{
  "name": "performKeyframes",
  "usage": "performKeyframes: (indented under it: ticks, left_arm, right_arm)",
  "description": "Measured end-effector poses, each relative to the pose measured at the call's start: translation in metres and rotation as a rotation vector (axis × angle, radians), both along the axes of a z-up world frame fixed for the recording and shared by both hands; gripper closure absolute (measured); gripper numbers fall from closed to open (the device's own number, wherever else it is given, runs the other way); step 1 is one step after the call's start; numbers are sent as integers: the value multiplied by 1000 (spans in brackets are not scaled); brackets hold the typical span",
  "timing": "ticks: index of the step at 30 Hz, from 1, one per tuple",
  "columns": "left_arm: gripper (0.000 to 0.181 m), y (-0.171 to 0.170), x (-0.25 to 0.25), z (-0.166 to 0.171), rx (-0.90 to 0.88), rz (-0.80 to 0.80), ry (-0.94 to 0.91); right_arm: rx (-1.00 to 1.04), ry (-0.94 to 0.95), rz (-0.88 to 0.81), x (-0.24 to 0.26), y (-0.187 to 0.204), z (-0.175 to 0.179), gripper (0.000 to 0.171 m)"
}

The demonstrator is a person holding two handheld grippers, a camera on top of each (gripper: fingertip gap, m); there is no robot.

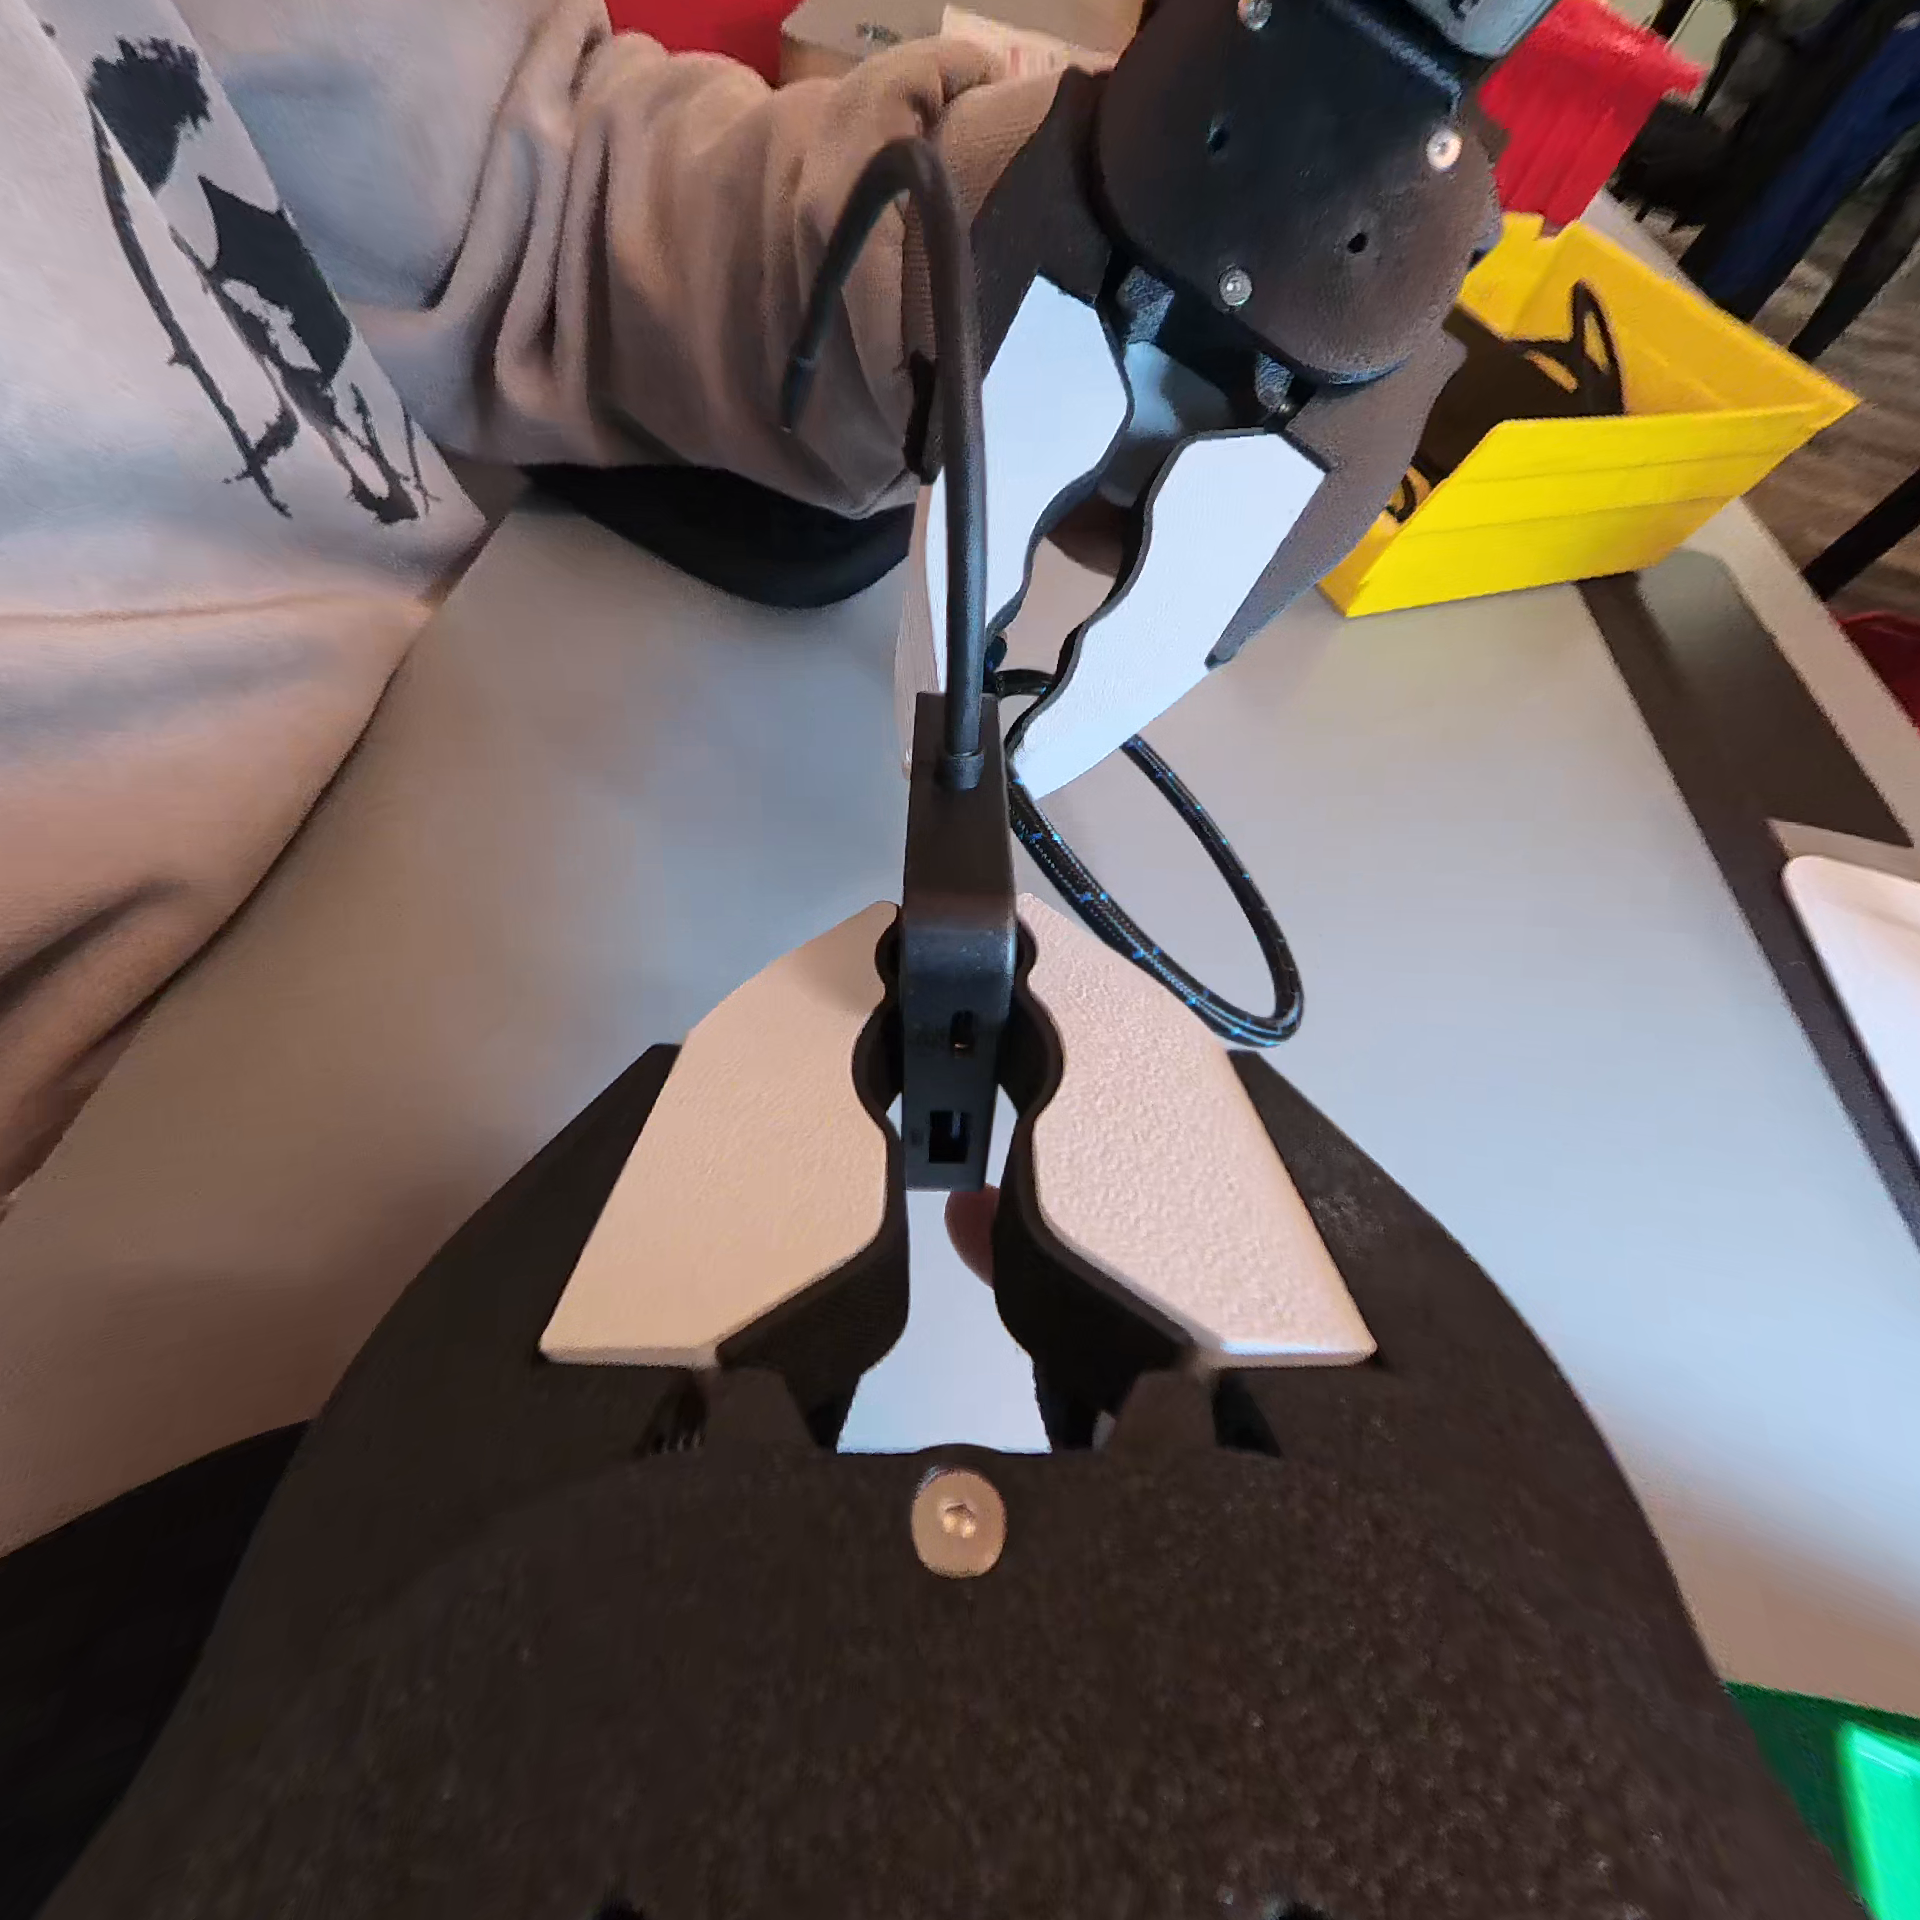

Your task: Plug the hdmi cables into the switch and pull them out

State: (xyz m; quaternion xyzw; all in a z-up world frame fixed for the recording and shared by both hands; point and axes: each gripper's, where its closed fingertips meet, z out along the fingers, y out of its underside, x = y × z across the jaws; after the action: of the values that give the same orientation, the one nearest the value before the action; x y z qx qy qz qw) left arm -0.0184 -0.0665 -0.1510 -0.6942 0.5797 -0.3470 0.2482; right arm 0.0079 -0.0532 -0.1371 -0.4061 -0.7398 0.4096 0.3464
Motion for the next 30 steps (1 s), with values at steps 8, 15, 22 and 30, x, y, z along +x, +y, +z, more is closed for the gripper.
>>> performKeyframes:
  ticks: [8,15,22,30]
  left_arm:
    - [170,7,2,-2,-69,38,-71]
    - [170,22,-6,24,-24,133,-192]
    - [171,24,-13,18,-21,147,-160]
    - [148,52,-35,64,192,313,-305]
  right_arm:
    - [-111,36,-13,-1,8,1,157]
    - [-253,207,-84,2,28,29,153]
    - [-66,190,-134,0,27,27,155]
    - [13,225,-149,16,25,56,157]
